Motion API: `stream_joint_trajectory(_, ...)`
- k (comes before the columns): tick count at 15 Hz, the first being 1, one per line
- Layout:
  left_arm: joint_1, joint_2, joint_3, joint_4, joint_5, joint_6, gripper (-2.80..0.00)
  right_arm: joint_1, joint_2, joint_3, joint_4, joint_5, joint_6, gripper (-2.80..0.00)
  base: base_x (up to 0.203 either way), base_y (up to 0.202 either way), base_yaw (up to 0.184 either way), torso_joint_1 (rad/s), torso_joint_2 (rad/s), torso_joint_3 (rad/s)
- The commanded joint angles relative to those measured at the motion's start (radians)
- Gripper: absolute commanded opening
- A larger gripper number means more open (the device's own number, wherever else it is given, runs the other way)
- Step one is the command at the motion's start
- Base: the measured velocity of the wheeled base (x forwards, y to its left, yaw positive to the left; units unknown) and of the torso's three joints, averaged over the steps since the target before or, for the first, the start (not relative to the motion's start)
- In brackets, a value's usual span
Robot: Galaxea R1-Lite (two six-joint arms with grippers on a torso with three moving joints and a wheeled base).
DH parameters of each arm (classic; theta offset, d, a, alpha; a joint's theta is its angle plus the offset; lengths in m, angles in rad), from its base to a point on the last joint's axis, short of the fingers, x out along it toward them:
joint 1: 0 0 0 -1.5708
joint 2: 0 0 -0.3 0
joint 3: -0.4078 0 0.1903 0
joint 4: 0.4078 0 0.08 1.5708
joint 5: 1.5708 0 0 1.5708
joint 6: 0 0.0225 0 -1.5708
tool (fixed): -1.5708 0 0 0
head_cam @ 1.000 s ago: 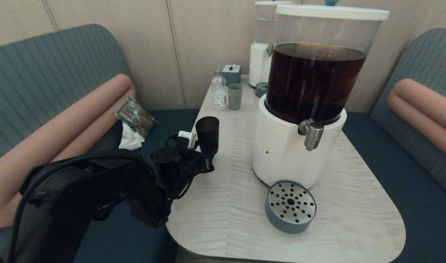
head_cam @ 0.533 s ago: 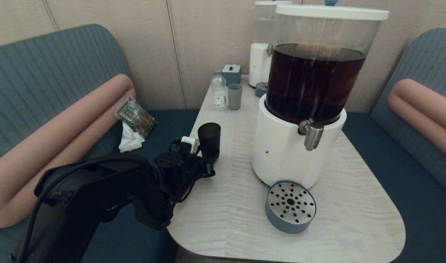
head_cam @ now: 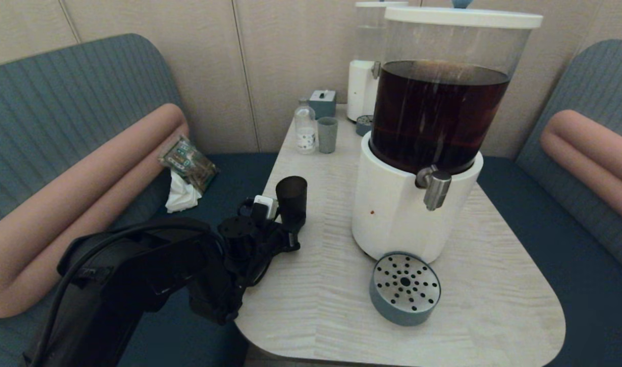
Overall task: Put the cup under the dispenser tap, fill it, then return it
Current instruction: Place the cup next to the water dispenser
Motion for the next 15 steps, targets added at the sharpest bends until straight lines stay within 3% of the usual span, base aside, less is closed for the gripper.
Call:
stream_joint_trajectory(1, 0.000, 0.003, -0.001, -0.005, -0.001, 0.001, -0.20, 0.001, 0.001, 0.000, 0.001, 0.001, 0.000, -2.80, 0.000, 0.000, 0.000, 0.000, 0.00, 0.000)
stream_joint_trajectory(2, 0.000, 0.003, -0.001, -0.005, 0.000, 0.000, 0.00, 0.000, 0.001, 0.000, 0.001, 0.001, 0.001, -2.80, 0.000, 0.000, 0.000, 0.000, 0.00, 0.000)
stream_joint_trajectory(10, -0.002, -0.024, 0.015, -0.005, 0.001, -0.014, 0.00, -0.001, 0.001, 0.000, 0.001, 0.001, 0.001, -2.80, 0.000, 0.000, 0.000, 0.000, 0.00, 0.000)
stream_joint_trajectory(15, -0.002, -0.095, 0.116, -0.005, 0.017, -0.008, 0.00, 0.000, 0.001, 0.000, 0.001, 0.001, 0.000, -2.80, 0.000, 0.000, 0.000, 0.000, 0.00, 0.000)
